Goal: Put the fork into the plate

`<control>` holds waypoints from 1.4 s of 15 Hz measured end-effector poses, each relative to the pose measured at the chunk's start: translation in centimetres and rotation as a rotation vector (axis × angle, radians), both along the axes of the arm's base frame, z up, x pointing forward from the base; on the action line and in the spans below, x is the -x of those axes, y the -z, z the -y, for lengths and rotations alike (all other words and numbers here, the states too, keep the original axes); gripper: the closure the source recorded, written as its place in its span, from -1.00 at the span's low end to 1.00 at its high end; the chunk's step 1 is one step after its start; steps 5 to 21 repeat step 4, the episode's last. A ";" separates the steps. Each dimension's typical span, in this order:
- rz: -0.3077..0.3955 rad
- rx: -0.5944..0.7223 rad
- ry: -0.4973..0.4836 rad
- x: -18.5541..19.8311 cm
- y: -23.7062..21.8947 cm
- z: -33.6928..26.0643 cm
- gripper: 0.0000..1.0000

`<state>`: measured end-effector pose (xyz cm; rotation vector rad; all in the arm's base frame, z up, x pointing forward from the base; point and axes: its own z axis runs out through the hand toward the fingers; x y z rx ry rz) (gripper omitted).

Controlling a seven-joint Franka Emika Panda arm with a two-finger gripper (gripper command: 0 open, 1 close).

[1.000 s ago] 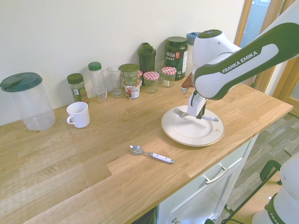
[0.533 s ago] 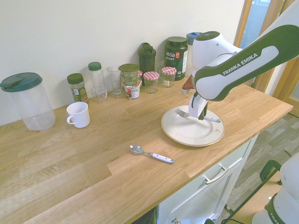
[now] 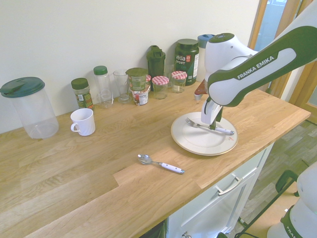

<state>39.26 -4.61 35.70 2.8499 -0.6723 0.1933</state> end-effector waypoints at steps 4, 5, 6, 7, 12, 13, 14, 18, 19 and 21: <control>0.117 -0.016 -0.039 1.7 -3.0 1.8 -1.00; 0.117 -0.016 -0.039 1.7 -3.0 1.8 -1.00; 0.117 -0.016 -0.039 1.7 -3.0 1.8 -1.00; 0.117 -0.016 -0.039 1.7 -3.0 1.8 -1.00; 0.117 -0.016 -0.039 1.7 -3.0 1.8 -1.00; 0.117 -0.016 -0.039 1.7 -3.0 1.8 -1.00; 0.117 -0.016 -0.039 1.7 -3.0 1.8 -1.00; 0.117 -0.016 -0.039 1.7 -3.0 1.8 -1.00; 0.117 -0.016 -0.039 1.7 -3.0 1.8 -1.00; 0.117 -0.016 -0.039 1.7 -3.0 1.8 -1.00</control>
